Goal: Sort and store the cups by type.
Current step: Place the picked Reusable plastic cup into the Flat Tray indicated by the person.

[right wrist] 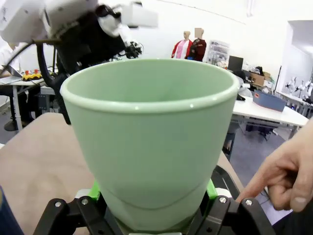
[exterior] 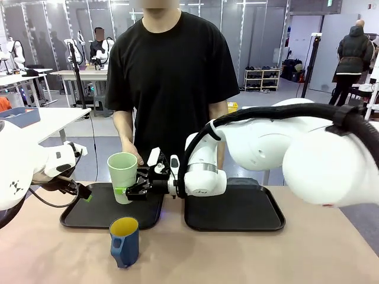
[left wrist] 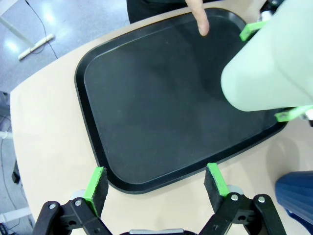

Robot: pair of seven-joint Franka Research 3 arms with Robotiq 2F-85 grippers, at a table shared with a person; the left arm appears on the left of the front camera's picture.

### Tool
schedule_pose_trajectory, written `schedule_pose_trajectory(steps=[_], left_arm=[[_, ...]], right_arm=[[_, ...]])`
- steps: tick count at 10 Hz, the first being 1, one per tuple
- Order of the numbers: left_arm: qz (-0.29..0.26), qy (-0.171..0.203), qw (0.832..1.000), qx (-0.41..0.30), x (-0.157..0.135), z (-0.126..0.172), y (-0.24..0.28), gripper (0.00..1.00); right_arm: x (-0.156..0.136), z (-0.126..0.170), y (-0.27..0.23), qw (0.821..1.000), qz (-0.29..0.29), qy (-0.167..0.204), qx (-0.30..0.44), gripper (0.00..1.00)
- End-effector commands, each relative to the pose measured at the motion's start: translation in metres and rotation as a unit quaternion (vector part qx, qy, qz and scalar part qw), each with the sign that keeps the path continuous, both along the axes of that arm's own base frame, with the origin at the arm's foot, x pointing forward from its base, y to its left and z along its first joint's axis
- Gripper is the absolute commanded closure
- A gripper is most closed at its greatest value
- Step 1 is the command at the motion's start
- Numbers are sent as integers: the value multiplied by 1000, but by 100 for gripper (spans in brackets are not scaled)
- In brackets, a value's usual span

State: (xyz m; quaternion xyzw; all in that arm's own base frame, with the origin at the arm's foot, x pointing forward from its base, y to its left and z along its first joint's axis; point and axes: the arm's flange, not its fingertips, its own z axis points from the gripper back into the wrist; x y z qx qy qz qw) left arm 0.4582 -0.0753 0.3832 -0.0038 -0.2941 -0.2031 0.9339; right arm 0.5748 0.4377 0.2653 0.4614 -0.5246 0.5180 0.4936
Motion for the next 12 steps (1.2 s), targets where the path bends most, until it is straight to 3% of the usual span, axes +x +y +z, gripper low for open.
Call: schedule_pose_trajectory(steps=[1,12], left_arm=[[0,-1,1000,1,0,1,0,0],[0,-1,1000,1,0,1,0,0]], right_arm=[[14,-9,10,999,-26,13,-13,16],[33,-46,3,996,-50,39,-55,16]])
